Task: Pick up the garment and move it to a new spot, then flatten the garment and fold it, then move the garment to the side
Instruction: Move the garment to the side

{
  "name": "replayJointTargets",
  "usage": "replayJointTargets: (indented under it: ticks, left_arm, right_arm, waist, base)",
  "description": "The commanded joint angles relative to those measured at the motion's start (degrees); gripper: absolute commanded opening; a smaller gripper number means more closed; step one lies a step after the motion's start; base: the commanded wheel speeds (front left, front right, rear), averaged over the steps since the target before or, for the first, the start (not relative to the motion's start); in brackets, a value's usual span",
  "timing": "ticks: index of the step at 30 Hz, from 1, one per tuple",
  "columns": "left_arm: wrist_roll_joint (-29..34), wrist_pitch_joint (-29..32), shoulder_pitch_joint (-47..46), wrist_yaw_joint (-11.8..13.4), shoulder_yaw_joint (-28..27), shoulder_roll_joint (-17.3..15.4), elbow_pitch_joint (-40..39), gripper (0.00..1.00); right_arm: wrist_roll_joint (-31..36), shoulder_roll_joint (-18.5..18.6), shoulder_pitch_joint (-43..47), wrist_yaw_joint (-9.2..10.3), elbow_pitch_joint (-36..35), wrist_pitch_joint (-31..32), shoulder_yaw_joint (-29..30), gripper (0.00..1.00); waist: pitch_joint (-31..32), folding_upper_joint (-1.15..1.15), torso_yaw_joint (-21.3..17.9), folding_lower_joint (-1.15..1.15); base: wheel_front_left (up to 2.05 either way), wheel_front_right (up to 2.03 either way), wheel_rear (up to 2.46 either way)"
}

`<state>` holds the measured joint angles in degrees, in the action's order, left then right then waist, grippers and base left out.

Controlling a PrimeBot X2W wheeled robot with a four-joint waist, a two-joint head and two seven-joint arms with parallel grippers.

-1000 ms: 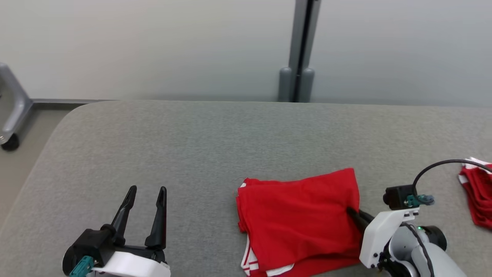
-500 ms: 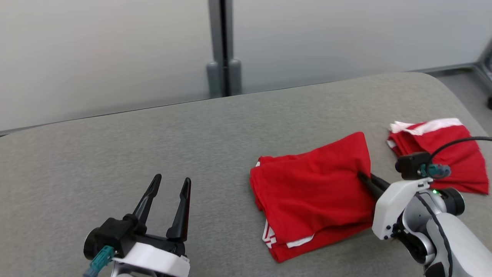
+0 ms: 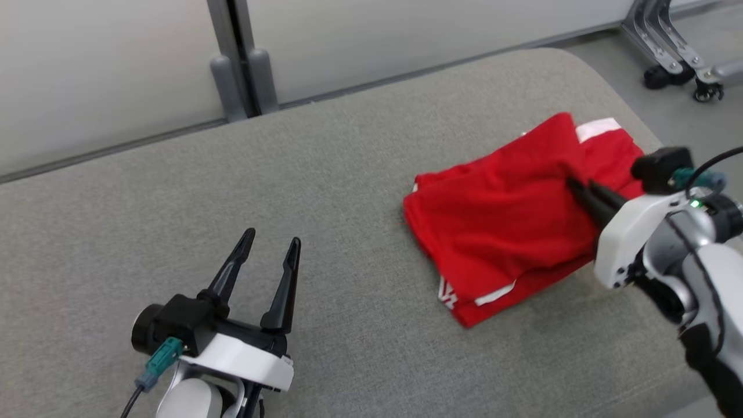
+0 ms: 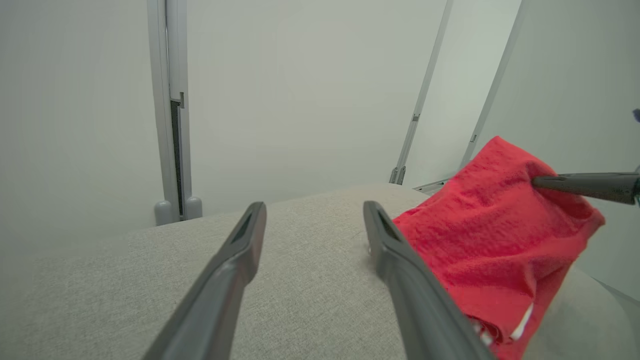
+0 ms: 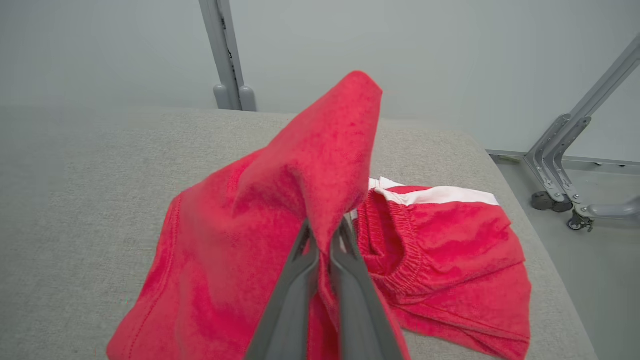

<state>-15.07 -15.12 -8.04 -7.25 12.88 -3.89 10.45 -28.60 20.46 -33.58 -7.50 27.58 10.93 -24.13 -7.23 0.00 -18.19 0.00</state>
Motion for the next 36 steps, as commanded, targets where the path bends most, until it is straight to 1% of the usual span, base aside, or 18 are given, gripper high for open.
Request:
replayJointTargets:
  ticks: [1,5,8,12,16,20,21,22,23,24,25,28,31,34,36]
  left_arm:
    - [0.5,0.1,-1.1,-0.2,0.1,-0.4,0.1,1.0]
    - [0.7,0.8,-3.0,-0.2,0.7,-1.5,0.1,1.0]
    - [0.9,1.2,-4.4,-0.2,1.2,-2.2,-0.2,1.0]
    - [1.1,2.0,-5.9,-0.3,1.7,-2.9,-0.6,1.0]
    - [1.2,2.4,-6.9,-0.3,2.1,-3.4,-0.6,1.0]
    - [0.9,2.5,-7.3,-0.3,2.4,-3.8,-0.2,1.0]
    - [0.8,2.5,-7.5,-0.3,2.5,-3.8,-0.2,1.0]
    - [0.7,2.5,-7.7,-0.2,2.5,-3.8,-0.2,1.0]
    - [0.7,2.4,-7.8,-0.2,2.6,-3.7,-0.1,1.0]
    - [0.5,2.4,-7.8,-0.1,2.7,-3.7,0.0,1.0]
    - [0.4,2.3,-7.8,-0.1,2.8,-3.6,0.1,1.0]
    - [0.1,2.0,-7.5,0.2,2.7,-3.5,0.4,1.0]
    - [-0.4,1.6,-6.7,0.4,2.5,-3.3,0.8,1.0]
    - [-1.1,0.9,-5.2,0.9,1.8,-3.1,1.2,1.0]
    - [-1.6,0.6,-4.5,1.2,1.1,-3.0,1.2,1.0]
  right_arm:
    - [-0.5,0.7,-1.0,0.0,0.3,-0.6,0.2,0.0]
    - [-1.8,3.2,-5.1,0.0,2.3,-3.0,-0.7,0.0]
    - [-2.2,5.7,-7.8,0.0,5.7,-4.6,-0.8,0.0]
    - [-2.6,7.6,-10.9,0.0,11.1,-6.5,0.4,0.0]
    - [-2.5,8.2,-13.5,0.0,17.2,-9.3,2.1,0.0]
    - [-1.4,7.0,-15.3,0.0,23.7,-12.1,2.2,0.0]
    - [-0.8,6.9,-15.8,0.0,25.6,-13.1,2.2,0.07]
    - [-0.4,6.7,-16.3,0.0,27.5,-14.1,2.6,0.22]
    - [-0.2,6.3,-16.8,0.0,29.5,-15.0,3.1,0.47]
    - [0.1,5.7,-17.1,0.0,31.5,-16.0,3.5,0.96]
    - [0.9,5.4,-17.5,0.0,33.1,-17.2,3.7,1.0]
    - [3.0,4.7,-18.6,0.0,37.3,-21.1,4.3,1.0]
    - [5.0,4.1,-19.3,0.0,39.2,-24.4,4.7,1.0]
    - [6.1,2.9,-18.1,0.0,37.3,-25.9,5.3,1.0]
    - [6.6,2.7,-16.7,0.0,34.0,-26.2,6.1,1.0]
  waist:
    - [-1.9,0.0,-1.2,0.0]
    - [-5.0,0.0,-1.8,0.0]
    - [-7.1,0.0,-1.6,0.0]
    - [-9.6,0.0,-1.1,0.0]
    - [-10.9,0.0,-0.4,0.0]
    - [-11.3,0.0,0.3,0.0]
    - [-11.3,0.0,0.6,0.0]
    - [-11.3,0.0,0.9,0.0]
    - [-11.2,0.0,1.2,0.0]
    - [-11.1,0.0,1.5,0.0]
    - [-10.9,0.0,1.8,0.0]
    - [-10.3,0.0,2.6,0.0]
    - [-9.0,0.0,3.4,0.0]
    - [-6.3,0.0,4.2,0.0]
    - [-4.8,0.0,4.7,0.0]
  base:
    - [0.0,0.0,0.0]
    - [0.0,0.0,0.0]
    - [0.0,0.0,0.0]
    - [0.0,0.0,0.0]
    - [0.0,0.0,0.0]
    - [0.0,0.0,0.0]
    - [0.0,0.0,0.0]
    - [0.0,0.0,0.0]
    - [0.0,0.0,0.0]
    - [0.0,0.0,0.0]
    - [0.0,0.0,0.0]
    - [0.0,0.0,0.0]
    - [0.0,0.0,0.0]
    - [0.0,0.0,0.0]
    - [0.0,0.0,0.0]
